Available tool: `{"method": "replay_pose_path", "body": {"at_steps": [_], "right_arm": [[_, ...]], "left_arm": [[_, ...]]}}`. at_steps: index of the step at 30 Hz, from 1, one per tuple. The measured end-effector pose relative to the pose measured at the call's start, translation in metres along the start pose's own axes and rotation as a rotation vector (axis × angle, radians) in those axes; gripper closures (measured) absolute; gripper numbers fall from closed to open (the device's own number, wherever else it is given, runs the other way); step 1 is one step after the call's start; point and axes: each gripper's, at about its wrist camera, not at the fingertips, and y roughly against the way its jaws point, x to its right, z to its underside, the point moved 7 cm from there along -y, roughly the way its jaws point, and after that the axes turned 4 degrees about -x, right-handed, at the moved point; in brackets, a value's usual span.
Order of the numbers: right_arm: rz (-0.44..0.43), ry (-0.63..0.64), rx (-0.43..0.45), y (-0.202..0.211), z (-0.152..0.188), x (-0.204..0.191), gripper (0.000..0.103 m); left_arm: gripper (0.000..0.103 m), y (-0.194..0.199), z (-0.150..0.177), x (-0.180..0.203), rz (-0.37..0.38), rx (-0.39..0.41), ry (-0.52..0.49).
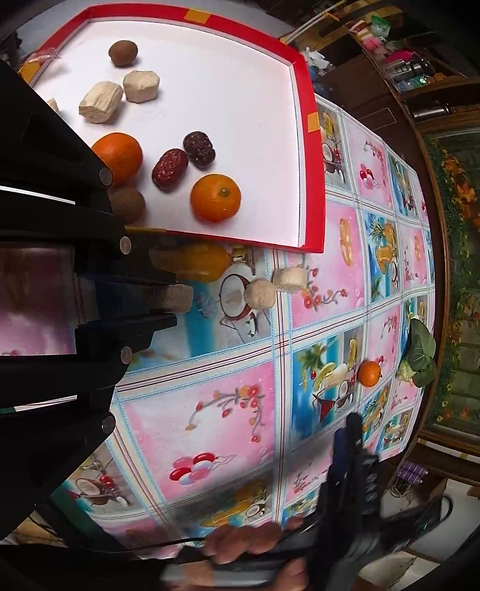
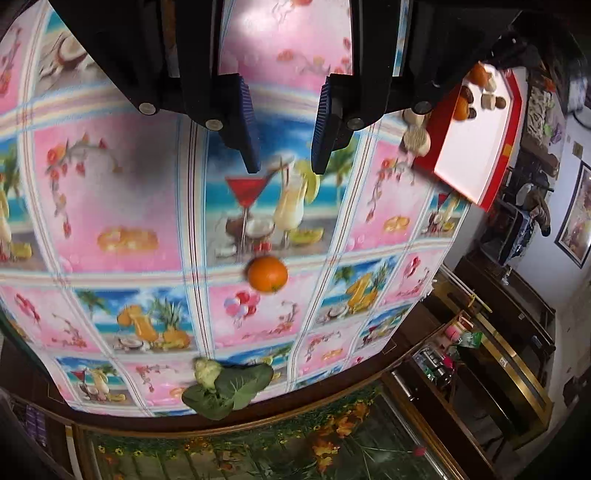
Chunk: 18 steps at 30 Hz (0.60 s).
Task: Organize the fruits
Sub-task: 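Grasp a pale cube piece with the left tool while the right tool grasps a mandarin, then carry the cube and mandarin over the tray and open both tools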
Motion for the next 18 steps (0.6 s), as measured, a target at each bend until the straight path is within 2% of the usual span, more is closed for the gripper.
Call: {"method": "replay_pose_path", "body": {"at_steps": [2,5,8,10,11,13,15,16,18], "right_arm": [[0.005,-0.018,-0.008,-0.006,-0.013,0.004,0.072],[-0.012,-0.025,-0.079,-0.033,-0.036,0.004,0.072],[0.044,-0.005,-0.101,-0.054,-0.055,0.002,0.069],[0.079,-0.009,-0.093,-0.064,-0.068,0.004,0.05],[0.092,-0.024,-0.081,-0.066,-0.076,0.007,0.047],[0.106,-0.042,-0.072,-0.069,-0.083,0.013,0.051],[0.115,-0.049,-0.086,-0.075,-0.084,0.017,0.062],[0.084,-0.049,-0.095,-0.078,-0.082,0.016,0.067],[0.078,-0.036,-0.092,-0.079,-0.079,0.012,0.068]], "left_arm": [[0.089,0.004,0.002,-0.003,0.013,0.003,0.006],[0.089,0.012,0.005,-0.008,0.046,0.012,0.016],[0.089,0.019,0.006,-0.012,0.056,0.025,0.026],[0.089,0.022,0.008,-0.013,0.065,0.03,0.028],[0.089,0.024,0.008,-0.015,0.064,0.033,0.026],[0.089,0.027,0.008,-0.016,0.064,0.038,0.027],[0.089,0.029,0.008,-0.017,0.065,0.043,0.03],[0.089,0.029,0.008,-0.018,0.066,0.044,0.032],[0.089,0.029,0.008,-0.018,0.065,0.044,0.036]]}}
